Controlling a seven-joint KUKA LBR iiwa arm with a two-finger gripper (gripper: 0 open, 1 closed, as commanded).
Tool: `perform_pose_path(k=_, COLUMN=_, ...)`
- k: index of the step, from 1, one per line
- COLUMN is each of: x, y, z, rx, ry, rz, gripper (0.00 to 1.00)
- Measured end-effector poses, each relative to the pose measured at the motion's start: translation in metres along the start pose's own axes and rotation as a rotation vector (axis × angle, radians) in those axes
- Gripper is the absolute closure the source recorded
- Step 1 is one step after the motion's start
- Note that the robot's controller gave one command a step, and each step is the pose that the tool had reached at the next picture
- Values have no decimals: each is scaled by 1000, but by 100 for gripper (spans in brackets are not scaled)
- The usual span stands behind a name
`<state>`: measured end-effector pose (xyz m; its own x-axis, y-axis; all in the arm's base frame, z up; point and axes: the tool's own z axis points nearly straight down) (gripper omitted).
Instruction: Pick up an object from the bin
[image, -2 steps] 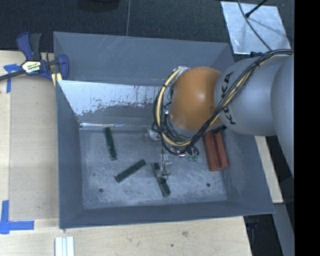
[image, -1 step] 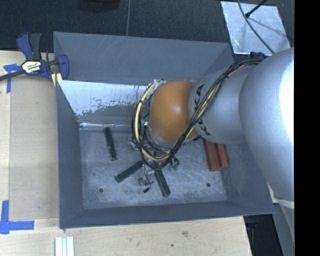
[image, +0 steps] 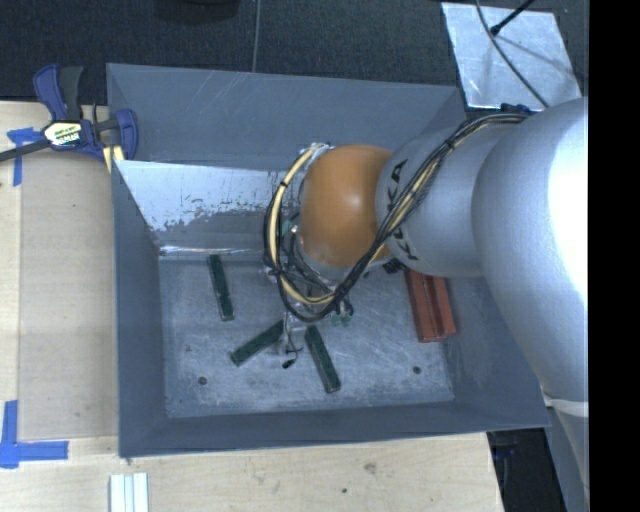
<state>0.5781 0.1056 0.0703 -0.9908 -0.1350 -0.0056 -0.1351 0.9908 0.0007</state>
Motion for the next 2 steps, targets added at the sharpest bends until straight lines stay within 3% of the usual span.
perform_pose_path(k=1, x=29, y=8, z=0, rx=0, ry=5, rz=-227, gripper=0)
perform_pose_path(k=2, x=-5, y=14, z=-25, rx=1, ry=-3, rz=-225, gripper=0)
